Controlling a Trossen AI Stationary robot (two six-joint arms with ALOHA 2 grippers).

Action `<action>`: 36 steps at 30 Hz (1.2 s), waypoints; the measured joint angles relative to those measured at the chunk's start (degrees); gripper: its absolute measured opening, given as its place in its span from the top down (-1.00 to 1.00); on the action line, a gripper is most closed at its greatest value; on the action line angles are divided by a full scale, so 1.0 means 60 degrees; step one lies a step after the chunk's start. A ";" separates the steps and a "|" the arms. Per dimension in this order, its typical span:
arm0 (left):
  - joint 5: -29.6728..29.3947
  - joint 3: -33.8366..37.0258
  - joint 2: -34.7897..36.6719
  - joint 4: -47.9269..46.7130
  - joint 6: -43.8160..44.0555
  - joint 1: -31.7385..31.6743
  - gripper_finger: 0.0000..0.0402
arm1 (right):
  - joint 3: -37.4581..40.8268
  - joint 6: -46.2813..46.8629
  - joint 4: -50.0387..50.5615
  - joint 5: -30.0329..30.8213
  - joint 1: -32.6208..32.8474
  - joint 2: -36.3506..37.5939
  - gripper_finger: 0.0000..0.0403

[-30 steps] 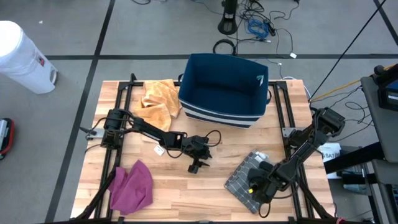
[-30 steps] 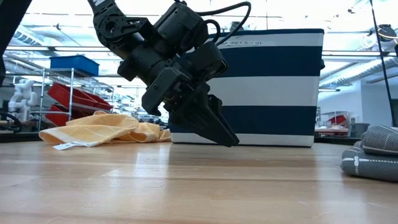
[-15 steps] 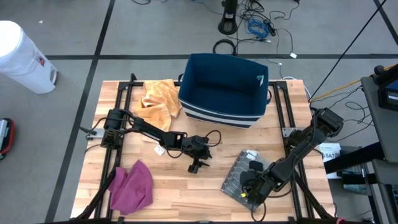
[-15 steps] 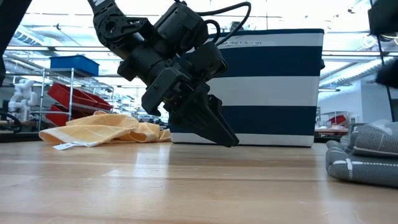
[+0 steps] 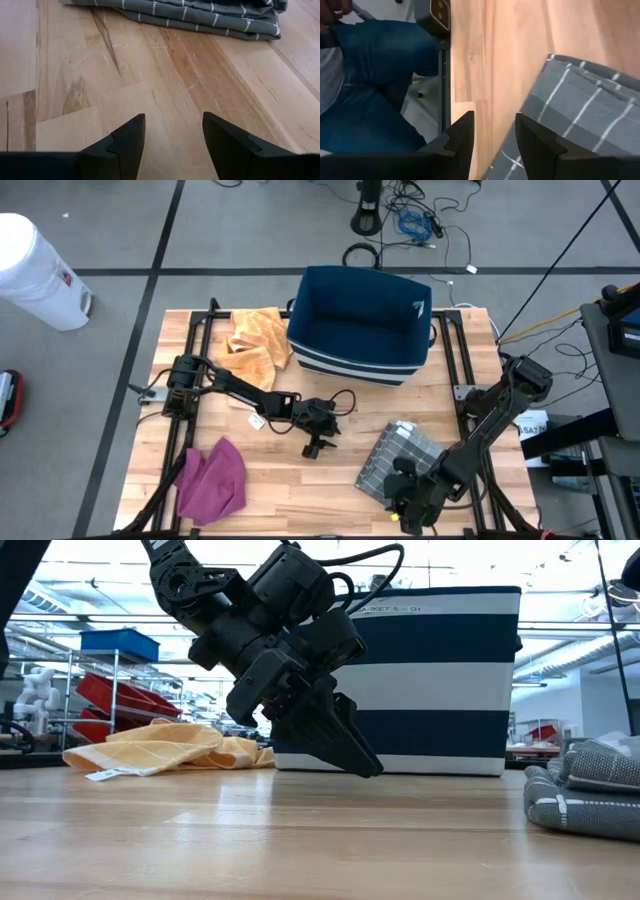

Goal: Fold towel
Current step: Fold the gray patterned towel

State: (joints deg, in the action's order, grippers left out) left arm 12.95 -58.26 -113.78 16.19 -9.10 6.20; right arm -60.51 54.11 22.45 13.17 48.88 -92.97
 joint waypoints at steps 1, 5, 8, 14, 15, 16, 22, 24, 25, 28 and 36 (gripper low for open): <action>0.0002 0.0000 0.0000 -0.0004 0.0000 0.0000 -0.02 | 0.0000 0.0001 -0.0092 -0.0019 0.0023 -0.0114 0.35; 0.0000 0.0000 0.0000 -0.0004 0.0000 0.0000 -0.02 | 0.0000 -0.0258 -0.0801 -0.0620 0.0062 -0.0759 0.35; 0.0000 0.0000 0.0000 -0.0007 -0.0004 0.0000 -0.02 | 0.0000 -0.0443 -0.1251 -0.1130 0.0062 -0.1306 0.35; 0.0000 0.0000 0.0000 -0.0011 0.0004 0.0000 -0.02 | 0.0000 -0.0455 -0.2022 -0.1764 0.0118 -0.1973 0.35; 0.0000 0.0000 0.0000 -0.0009 0.0004 0.0000 -0.02 | 0.0000 -0.0421 -0.1923 -0.1767 0.0132 -0.2021 0.35; 0.0000 0.0000 0.0000 -0.0007 0.0004 0.0000 -0.02 | 0.0000 -0.0357 -0.1720 -0.1780 0.0162 -0.2052 0.35; 0.0000 0.0000 0.0000 -0.0008 0.0011 0.0000 -0.02 | -0.0033 0.0623 0.0161 -0.2575 0.0262 -0.2083 0.36; 0.0000 0.0000 0.0000 -0.0007 0.0011 0.0000 -0.02 | -0.0065 0.1002 0.0646 -0.2823 0.0280 -0.2066 0.36; 0.0000 0.0000 0.0000 -0.0010 0.0011 0.0000 -0.02 | -0.0064 0.1142 0.0931 -0.2897 0.0287 -0.2052 0.36; 0.0000 0.0000 0.0000 -0.0002 0.0003 -0.0008 -0.02 | -0.0070 0.1518 0.1863 -0.3005 0.0293 -0.2023 0.36; 0.0000 0.0000 0.0000 -0.0005 0.0011 -0.0036 -0.02 | -0.0058 0.2708 0.4407 -0.3038 0.0240 -0.1890 0.36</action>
State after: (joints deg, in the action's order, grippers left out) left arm 12.95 -58.26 -113.78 16.16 -9.04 5.98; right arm -60.86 70.35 48.89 -5.06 50.33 -104.31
